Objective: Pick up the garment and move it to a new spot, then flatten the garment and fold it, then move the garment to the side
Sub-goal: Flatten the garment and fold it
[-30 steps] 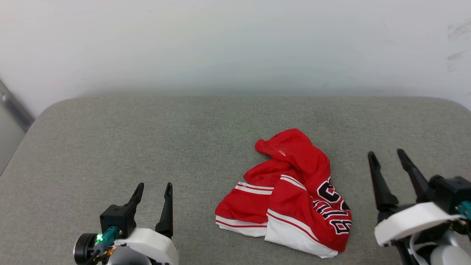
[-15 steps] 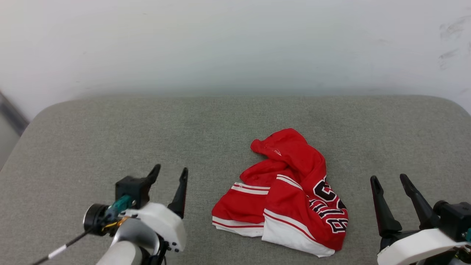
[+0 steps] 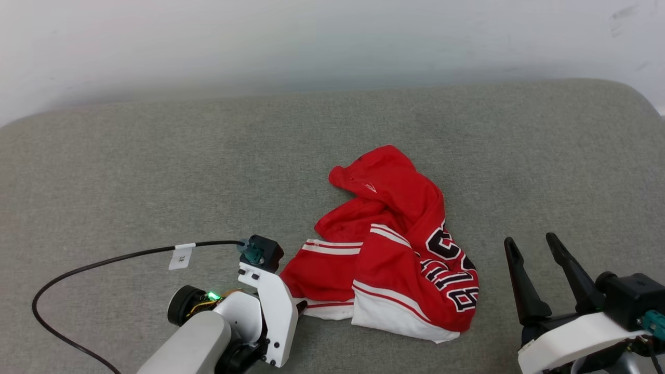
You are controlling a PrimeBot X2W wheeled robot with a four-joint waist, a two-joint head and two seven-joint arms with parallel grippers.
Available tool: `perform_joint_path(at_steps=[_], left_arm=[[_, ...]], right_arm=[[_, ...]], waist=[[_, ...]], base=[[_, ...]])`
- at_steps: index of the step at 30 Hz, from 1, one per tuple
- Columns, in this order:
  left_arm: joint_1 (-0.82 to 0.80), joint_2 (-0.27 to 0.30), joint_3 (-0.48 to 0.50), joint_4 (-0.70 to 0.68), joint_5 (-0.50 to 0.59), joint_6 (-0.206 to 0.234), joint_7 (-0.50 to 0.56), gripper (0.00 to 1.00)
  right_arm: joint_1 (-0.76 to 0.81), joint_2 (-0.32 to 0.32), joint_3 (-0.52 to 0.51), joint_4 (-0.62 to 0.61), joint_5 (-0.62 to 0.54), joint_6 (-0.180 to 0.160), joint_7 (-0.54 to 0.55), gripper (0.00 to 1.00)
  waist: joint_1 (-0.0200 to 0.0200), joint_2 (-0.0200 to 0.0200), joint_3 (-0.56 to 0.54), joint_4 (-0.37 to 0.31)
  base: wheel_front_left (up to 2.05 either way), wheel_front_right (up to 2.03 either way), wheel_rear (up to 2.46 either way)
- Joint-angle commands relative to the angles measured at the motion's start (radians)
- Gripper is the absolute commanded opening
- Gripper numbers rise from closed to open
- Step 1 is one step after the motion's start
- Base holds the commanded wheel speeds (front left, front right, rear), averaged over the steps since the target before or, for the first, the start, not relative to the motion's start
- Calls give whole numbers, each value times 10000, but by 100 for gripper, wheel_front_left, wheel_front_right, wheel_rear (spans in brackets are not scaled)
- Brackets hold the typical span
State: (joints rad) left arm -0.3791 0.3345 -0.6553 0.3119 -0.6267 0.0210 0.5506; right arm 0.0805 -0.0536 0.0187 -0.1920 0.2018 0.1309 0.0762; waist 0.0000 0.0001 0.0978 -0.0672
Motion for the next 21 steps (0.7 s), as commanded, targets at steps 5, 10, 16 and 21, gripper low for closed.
perform_joint_path(at_steps=[5,10,16,21], left_arm=[[-292,-213,-347,999,-238,-262,879,100],[-363,-270,-345,1420,-352,-358,838,0],[-889,395,222,578,274,96,-484,0],[-533,1301,872,-728,591,810,-1138,0]], right_arm=[[-256,47,34,121,-11,-3,-117,100],[-252,47,-83,183,103,-3,-237,100],[-40,47,-270,279,295,-3,-239,100],[86,45,-394,291,310,-3,-207,100]], waist=[[0,-1,323,-317],[0,-1,310,-335],[0,-1,15,6],[0,-1,-246,303]], base=[[0,0,0],[0,0,0],[0,0,0],[0,0,0]])
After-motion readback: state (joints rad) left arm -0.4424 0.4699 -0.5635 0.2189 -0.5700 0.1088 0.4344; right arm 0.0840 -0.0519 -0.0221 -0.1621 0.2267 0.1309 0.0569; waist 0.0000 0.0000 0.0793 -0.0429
